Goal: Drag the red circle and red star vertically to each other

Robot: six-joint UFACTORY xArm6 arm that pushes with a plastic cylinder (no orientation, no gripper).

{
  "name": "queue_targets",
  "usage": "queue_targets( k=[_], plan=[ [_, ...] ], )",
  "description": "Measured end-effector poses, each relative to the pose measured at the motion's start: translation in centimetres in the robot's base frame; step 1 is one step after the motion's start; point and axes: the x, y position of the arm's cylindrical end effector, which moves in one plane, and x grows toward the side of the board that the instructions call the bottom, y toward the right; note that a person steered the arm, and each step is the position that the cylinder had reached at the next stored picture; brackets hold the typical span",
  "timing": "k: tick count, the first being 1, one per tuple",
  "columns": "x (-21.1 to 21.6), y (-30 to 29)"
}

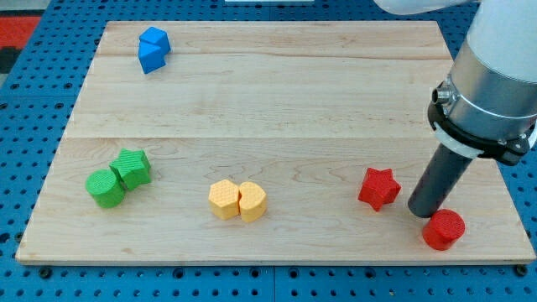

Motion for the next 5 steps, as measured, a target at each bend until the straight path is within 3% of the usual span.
queue_targets(
  k=[1,2,3,4,5],
  plan=[
    [-3.5,0.6],
    [-2.4,6.5],
    [-1.1,8.3],
    [2.4,4.3],
    [1.9,-1.9]
  ],
)
